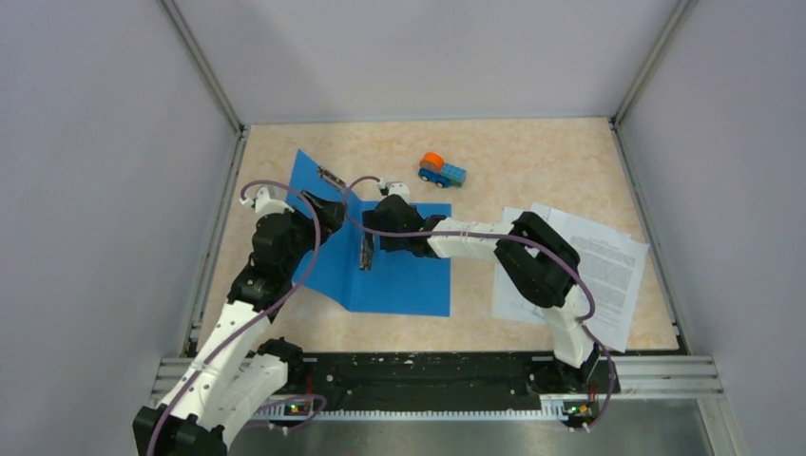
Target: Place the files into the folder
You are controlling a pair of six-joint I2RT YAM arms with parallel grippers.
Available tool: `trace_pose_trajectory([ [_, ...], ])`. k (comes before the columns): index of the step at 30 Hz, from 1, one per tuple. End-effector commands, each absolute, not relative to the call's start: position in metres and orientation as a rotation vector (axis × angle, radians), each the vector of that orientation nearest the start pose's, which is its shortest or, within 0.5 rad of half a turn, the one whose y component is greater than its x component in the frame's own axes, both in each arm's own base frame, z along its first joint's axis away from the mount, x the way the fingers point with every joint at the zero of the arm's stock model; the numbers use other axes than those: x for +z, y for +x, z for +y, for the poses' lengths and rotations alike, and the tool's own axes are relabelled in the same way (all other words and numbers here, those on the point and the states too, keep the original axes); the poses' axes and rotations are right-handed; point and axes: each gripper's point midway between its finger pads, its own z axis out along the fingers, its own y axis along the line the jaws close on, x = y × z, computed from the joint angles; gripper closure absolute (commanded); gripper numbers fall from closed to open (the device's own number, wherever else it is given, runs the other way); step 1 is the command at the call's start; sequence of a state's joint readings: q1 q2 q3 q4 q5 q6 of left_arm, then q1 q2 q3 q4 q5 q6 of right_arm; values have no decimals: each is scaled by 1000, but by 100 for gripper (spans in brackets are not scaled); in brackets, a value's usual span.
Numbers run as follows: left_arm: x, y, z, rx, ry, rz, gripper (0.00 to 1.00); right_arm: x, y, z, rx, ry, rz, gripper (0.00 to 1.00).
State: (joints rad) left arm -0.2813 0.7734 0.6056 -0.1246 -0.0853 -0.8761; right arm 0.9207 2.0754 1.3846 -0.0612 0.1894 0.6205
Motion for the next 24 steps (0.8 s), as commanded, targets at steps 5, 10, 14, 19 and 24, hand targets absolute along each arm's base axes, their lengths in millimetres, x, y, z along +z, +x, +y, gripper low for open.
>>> trace_pose_trajectory([
  [5,227,301,-93,-769,-596,1697,4,-33,313,358,249,-222,2595,7],
  [10,238,296,-90,-831,-578,1617,3,-35,311,359,261,-224,2605,7],
  [14,230,298,-81,-783,-614,1654,3,-36,309,361,280,-224,2610,7],
  [19,175,302,-56,-527,-782,1886,10,-32,308,358,293,-215,2606,7],
  [24,126,302,-55,-409,-829,2099,17,-28,308,347,338,-178,2604,7],
])
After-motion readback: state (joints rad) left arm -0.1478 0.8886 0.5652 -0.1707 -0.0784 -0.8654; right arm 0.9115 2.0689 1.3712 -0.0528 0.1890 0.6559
